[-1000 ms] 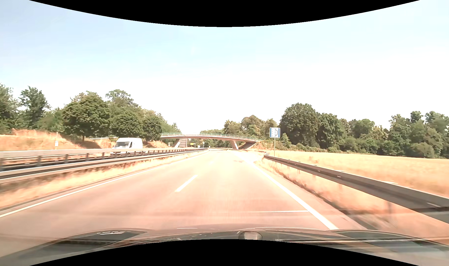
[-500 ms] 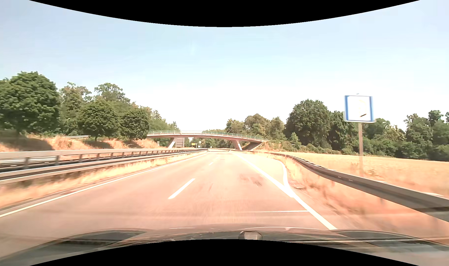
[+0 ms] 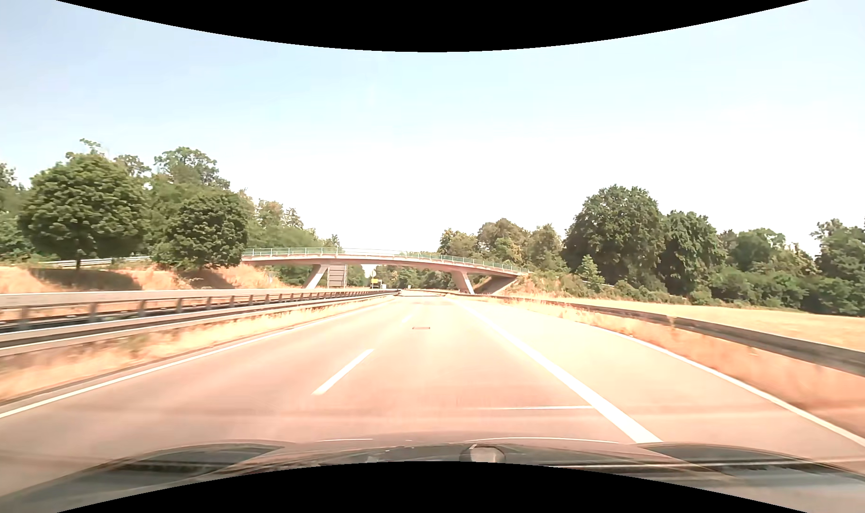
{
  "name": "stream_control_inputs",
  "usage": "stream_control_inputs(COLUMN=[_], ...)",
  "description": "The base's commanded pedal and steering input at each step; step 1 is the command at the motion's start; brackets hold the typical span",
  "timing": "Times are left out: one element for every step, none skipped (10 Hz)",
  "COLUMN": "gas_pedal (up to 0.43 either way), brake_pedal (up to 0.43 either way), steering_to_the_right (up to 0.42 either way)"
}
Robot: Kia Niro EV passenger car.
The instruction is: Follow the waypoints while adhering to traffic rules and regulations
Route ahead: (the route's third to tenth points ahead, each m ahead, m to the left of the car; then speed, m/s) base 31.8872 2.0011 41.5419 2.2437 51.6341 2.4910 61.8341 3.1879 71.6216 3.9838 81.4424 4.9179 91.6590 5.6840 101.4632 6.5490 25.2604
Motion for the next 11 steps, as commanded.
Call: stream_control_inputs(gas_pedal=[0.197,0.197,0.197,0.197,0.197,0.197,0.209,0.209,0.209,0.209,0.209], brake_pedal=[0.000,0.000,0.000,0.000,0.000,0.000,0.000,0.000,0.000,0.000,0.000], steering_to_the_right=[-0.005,-0.005,-0.004,-0.004,-0.005,-0.004,-0.005,-0.005,-0.005,-0.005,-0.005])
